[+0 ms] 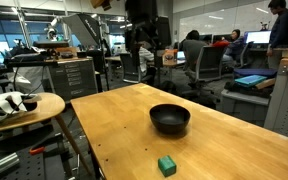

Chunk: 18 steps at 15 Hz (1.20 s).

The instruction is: Put the green block in the bowl

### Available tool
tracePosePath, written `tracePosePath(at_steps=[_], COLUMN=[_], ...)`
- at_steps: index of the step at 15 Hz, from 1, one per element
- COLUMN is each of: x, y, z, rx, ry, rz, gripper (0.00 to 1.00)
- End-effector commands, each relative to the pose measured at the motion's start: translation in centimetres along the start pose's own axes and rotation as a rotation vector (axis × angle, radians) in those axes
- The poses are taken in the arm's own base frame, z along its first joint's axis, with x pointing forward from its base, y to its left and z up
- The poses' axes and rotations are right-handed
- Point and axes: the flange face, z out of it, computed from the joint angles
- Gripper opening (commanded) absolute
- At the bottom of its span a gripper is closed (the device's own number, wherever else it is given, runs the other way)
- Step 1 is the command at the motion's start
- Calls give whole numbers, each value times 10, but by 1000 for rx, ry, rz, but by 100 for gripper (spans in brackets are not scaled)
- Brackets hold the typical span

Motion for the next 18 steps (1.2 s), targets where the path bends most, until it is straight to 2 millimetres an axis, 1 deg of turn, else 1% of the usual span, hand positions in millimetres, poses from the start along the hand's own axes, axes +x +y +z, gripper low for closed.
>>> tracePosePath(at_steps=[1,5,8,11,15,18], x=[1,1,-2,-1,1,2], y=[17,30,40,46,50,50], z=[30,71,106,135,168,187], rx=[6,19,45,83,92,73], ry=[44,47,22,-7,1,15], rz=[-4,26,57,95,123,104], gripper=[100,100,100,100,100,100])
